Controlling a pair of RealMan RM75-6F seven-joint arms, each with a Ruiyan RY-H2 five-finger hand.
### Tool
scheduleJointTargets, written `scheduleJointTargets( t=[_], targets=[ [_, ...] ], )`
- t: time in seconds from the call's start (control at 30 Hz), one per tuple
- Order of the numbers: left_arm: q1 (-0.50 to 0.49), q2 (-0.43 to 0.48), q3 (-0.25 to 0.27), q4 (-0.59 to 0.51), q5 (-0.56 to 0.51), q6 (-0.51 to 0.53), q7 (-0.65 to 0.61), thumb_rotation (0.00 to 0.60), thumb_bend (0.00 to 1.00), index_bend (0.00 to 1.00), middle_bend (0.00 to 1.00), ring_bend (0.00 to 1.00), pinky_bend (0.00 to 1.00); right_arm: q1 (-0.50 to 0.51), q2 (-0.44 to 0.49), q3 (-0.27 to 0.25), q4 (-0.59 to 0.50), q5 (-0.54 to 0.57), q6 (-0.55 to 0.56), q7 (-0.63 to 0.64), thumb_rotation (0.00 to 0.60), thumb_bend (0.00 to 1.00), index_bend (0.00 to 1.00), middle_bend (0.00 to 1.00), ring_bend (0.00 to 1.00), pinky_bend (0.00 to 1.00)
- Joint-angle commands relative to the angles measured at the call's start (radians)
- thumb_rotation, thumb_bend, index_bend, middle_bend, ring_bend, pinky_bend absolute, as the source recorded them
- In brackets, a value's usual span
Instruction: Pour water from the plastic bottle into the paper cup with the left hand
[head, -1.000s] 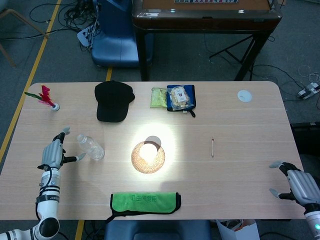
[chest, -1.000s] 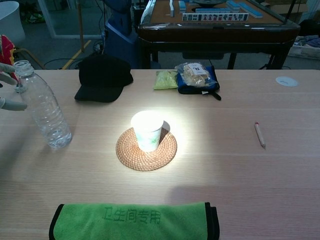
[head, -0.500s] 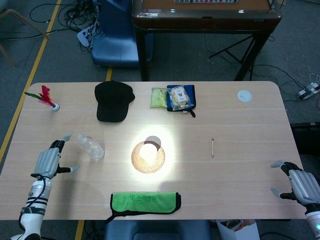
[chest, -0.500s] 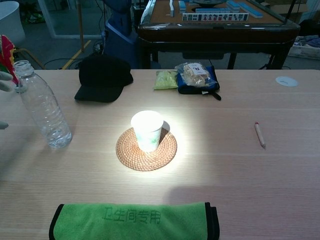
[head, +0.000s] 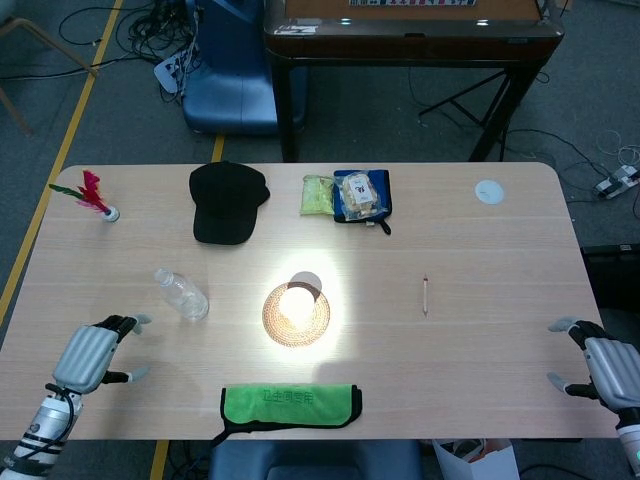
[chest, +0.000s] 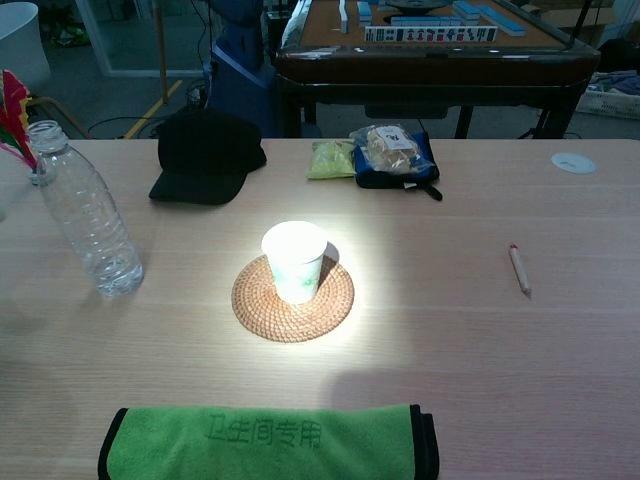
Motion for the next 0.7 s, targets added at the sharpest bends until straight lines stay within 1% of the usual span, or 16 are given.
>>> scheduleJointTargets(
  t=[0.03,0.13,0.23,0.3,0.47,0.7],
  targets=[
    [0.051,0.025,0.044,-0.062,0.023,0.038,0.167,0.600,0.00,0.40,0.49,0.41,0.64,0.001,-0.002,-0.001,-0.005,0.001,-0.001,-0.015,0.600,0.20,0.30,0.22,0.19,0.37],
    [0.071,0.042,0.052,-0.107,0.020,0.053,0.244,0.600,0.00,0.42,0.50,0.42,0.64,0.003,-0.003,-0.004,-0.012,-0.005,-0.004,-0.033,0.600,0.20,0.30,0.22,0.19,0.37],
    [0.084,0.065,0.055,-0.135,0.025,0.065,0.342,0.600,0.00,0.42,0.51,0.42,0.65,0.004,-0.003,-0.009,-0.025,-0.016,-0.003,-0.051,0.600,0.20,0.30,0.22,0.19,0.37],
    [0.088,0.080,0.051,-0.164,0.016,0.066,0.373,0.600,0.00,0.42,0.51,0.42,0.65,0.003,-0.001,-0.011,-0.030,-0.021,0.000,-0.054,0.600,0.20,0.30,0.22,0.19,0.37],
    [0.094,0.095,0.038,-0.183,0.025,0.082,0.375,0.600,0.00,0.42,0.51,0.42,0.65,0.001,0.000,-0.008,-0.023,-0.009,0.003,-0.064,0.600,0.20,0.30,0.22,0.19,0.37],
    [0.098,0.087,0.032,-0.172,0.021,0.071,0.362,0.600,0.00,0.43,0.51,0.42,0.65,0.002,0.000,-0.007,-0.023,0.001,-0.004,-0.063,0.600,0.20,0.30,0.22,0.19,0.37]
  ],
)
